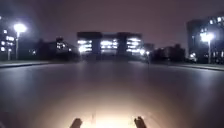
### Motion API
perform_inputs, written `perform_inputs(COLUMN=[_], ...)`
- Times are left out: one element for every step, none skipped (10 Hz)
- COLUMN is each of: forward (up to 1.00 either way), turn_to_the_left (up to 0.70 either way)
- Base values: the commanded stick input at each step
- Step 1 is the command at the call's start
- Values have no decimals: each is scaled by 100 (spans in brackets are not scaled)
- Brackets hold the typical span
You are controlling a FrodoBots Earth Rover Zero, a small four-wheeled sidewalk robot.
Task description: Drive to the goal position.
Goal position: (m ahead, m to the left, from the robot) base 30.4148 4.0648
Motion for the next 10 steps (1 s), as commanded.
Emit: perform_inputs(forward=[100, 100, 100, 100, 100, 100, 100, 100, 100, 100], turn_to_the_left=[-5, 0, 0, 0, 0, 0, 0, -3, -24, -29])
